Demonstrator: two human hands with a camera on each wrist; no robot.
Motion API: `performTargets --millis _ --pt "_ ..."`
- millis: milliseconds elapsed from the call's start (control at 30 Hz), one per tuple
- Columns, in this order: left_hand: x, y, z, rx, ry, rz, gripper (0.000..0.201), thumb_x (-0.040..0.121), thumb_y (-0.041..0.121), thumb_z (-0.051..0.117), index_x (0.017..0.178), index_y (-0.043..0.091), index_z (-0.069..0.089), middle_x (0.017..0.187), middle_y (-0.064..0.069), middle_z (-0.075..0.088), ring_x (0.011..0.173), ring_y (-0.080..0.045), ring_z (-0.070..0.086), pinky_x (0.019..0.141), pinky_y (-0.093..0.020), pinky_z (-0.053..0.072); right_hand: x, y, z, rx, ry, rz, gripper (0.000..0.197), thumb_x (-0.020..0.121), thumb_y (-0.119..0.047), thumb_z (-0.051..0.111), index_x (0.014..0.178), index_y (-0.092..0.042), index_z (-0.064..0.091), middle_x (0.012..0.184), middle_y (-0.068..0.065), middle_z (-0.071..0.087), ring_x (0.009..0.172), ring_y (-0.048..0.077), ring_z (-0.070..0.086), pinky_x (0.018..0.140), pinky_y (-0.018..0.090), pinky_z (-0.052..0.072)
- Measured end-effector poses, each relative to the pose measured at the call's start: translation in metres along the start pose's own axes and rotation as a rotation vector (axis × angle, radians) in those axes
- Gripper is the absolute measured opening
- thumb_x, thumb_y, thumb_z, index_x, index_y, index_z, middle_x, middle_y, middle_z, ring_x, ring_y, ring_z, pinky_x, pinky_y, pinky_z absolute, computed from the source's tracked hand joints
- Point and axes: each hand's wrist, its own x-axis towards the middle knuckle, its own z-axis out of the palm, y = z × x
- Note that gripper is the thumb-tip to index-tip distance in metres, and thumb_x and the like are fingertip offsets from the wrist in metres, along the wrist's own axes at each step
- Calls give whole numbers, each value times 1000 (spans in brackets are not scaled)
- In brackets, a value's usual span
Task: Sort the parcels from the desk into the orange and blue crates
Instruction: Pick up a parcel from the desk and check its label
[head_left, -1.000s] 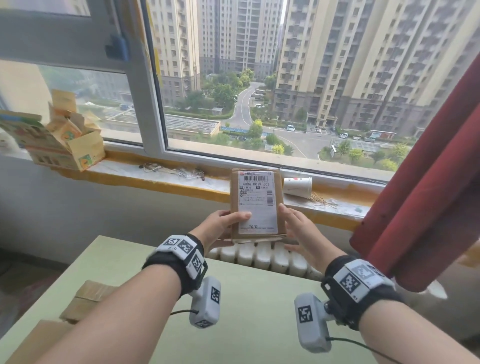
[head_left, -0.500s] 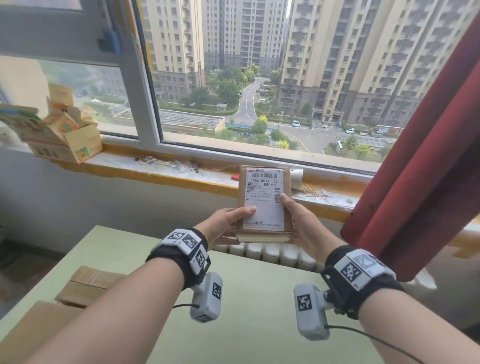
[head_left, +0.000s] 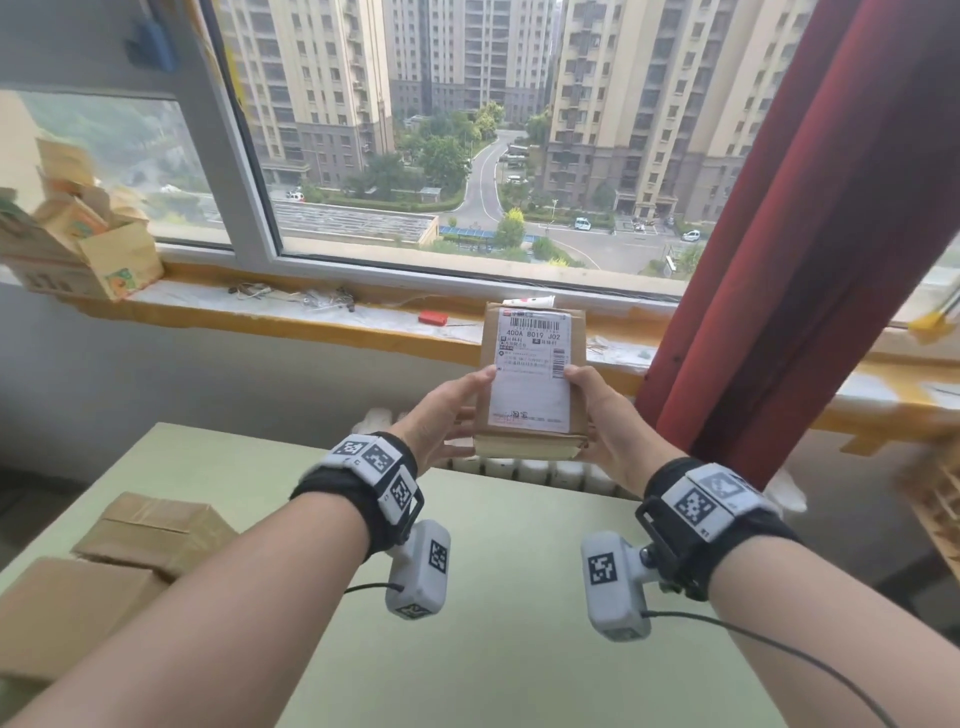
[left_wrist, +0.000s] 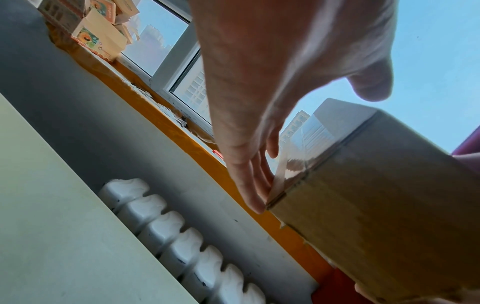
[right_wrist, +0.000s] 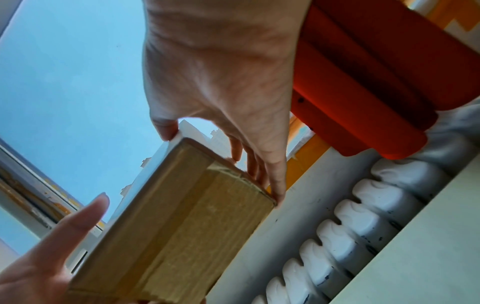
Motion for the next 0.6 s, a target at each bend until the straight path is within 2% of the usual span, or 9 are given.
performTargets --millis 100,200,267,367,500,600 --pt "-8 -1 11 -14 -16 9 41 93 53 48 112 20 62 107 -6 71 103 -23 65 98 -46 46 -11 4 -8 18 32 12 30 101 -43 46 100 -23 67 96 2 74 101 26 67 104 52 46" --pt "-15 -5 18 -34 -31 20 35 94 48 50 108 19 62 104 -7 70 99 -24 65 97 -45 49 -24 10 -13 2 61 20 31 101 -44 45 98 -24 68 95 0 75 98 22 68 102 48 47" --pt "-21 -11 22 -50 -49 21 33 94 46 50 108 19 63 104 -8 70 97 -24 66 94 -42 52 -35 15 -15 -3 78 28 31 102 -44 43 98 -25 67 98 1 75 99 22 68 99 46 50" --pt "-31 -20 26 -36 -83 15 35 95 47 49 110 19 62 109 -11 68 101 -26 65 94 -42 52 -53 25 -15 4 103 51 31 101 -45 44 101 -24 67 107 7 74 106 29 68 99 50 51" --pt "-46 -33 31 -49 -127 3 35 94 48 50 113 22 62 112 -9 70 105 -24 66 95 -42 50 -78 39 -14 -2 172 66 32 99 -50 46 101 -27 68 104 3 74 108 27 66 99 50 50" --pt "-55 -43 44 -52 -173 -9 40 88 52 57 115 22 60 114 -9 70 106 -24 65 96 -45 49 -101 56 -20 -4 232 82 47 89 -64 50 116 -29 65 112 -1 73 110 23 65 100 51 48"
